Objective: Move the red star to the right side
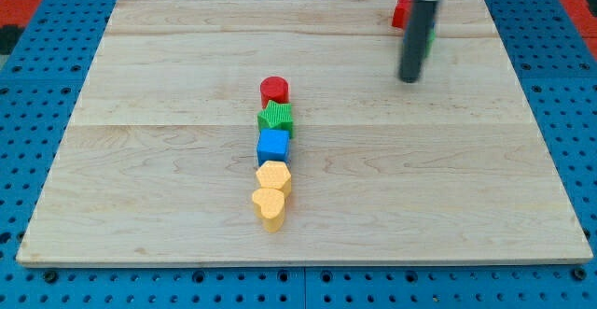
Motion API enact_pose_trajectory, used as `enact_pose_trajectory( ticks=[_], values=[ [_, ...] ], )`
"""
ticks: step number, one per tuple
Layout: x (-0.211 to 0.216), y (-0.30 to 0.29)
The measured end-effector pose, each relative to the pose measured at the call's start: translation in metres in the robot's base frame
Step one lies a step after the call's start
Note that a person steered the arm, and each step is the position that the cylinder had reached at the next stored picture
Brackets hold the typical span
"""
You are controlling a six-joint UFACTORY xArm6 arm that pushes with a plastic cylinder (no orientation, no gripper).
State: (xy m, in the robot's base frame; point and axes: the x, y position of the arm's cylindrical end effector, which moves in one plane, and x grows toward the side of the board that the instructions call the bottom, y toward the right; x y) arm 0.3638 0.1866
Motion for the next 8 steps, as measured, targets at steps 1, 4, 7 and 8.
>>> enact_pose_trajectory(
  ticks=[1, 4, 7, 8],
  values=[
    [-0.01, 0.028],
    [-0.106, -0.065],
    [-0.148, -0.058],
    [-0.157, -0.046]
  ],
)
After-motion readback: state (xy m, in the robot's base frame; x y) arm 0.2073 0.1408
